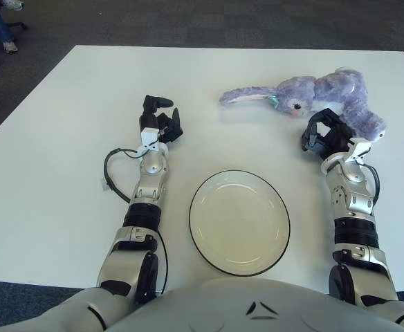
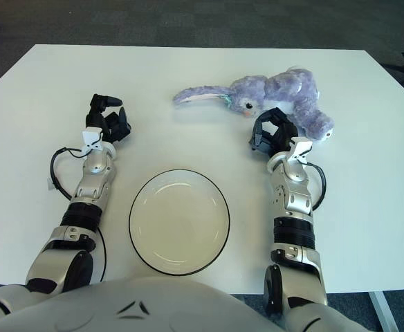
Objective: Put the doll into the plate.
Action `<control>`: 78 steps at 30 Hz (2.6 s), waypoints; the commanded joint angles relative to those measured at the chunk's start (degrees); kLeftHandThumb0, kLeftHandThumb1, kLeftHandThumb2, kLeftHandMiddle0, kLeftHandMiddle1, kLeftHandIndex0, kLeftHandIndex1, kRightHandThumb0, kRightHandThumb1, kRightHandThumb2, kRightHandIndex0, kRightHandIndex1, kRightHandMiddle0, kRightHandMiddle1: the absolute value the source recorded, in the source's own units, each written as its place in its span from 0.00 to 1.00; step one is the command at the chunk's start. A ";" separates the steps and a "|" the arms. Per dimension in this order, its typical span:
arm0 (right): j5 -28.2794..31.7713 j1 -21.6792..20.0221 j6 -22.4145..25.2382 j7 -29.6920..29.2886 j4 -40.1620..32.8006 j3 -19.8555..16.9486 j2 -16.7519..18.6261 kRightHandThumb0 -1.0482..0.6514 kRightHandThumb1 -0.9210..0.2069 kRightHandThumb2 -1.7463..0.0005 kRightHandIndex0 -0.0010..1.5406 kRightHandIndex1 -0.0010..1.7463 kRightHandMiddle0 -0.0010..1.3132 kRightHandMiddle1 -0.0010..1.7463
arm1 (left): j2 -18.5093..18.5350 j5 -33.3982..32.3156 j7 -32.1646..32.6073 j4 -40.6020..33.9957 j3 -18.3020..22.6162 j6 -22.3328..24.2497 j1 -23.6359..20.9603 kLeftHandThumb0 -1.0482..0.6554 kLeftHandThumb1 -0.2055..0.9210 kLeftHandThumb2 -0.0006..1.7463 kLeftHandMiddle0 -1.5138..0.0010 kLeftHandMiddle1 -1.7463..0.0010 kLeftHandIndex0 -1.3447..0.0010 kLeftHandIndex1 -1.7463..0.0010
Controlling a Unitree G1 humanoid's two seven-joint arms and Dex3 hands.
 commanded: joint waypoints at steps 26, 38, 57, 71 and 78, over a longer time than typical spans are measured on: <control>-2.23 0.79 -0.23 -4.08 -2.10 -0.10 -0.08 0.34 0.49 0.28 0.73 1.00 0.44 1.00 | -0.20 -0.01 -0.17 -0.21 -0.04 0.44 0.94 0.39 0.75 0.52 0.38 0.08 0.73 0.00; -2.02 2.02 0.08 -4.88 -7.36 0.03 0.77 0.36 0.42 0.35 0.65 1.00 0.38 1.00 | -0.43 0.06 -0.03 -0.25 -0.10 0.27 0.93 0.39 0.75 0.52 0.37 0.07 0.72 0.00; -5.52 7.24 -2.78 0.90 -23.32 1.28 -5.26 0.59 0.54 0.25 0.43 1.00 0.32 0.97 | -0.51 -0.10 -0.54 -0.64 -0.35 0.46 1.15 0.39 0.76 0.51 0.38 0.07 0.73 0.00; -15.39 5.38 -4.71 2.66 -27.11 3.23 -13.39 0.61 0.48 0.29 0.30 1.00 0.33 1.00 | -0.41 -0.61 -1.81 0.67 -0.50 -0.60 0.76 0.39 0.76 0.51 0.38 0.07 0.73 0.00; -30.95 4.35 -9.60 -2.46 -23.47 5.91 -18.82 0.43 0.18 0.59 0.68 1.00 0.29 0.95 | -0.39 0.14 -1.71 1.06 -0.88 -1.13 0.79 0.39 0.76 0.51 0.38 0.06 0.73 0.00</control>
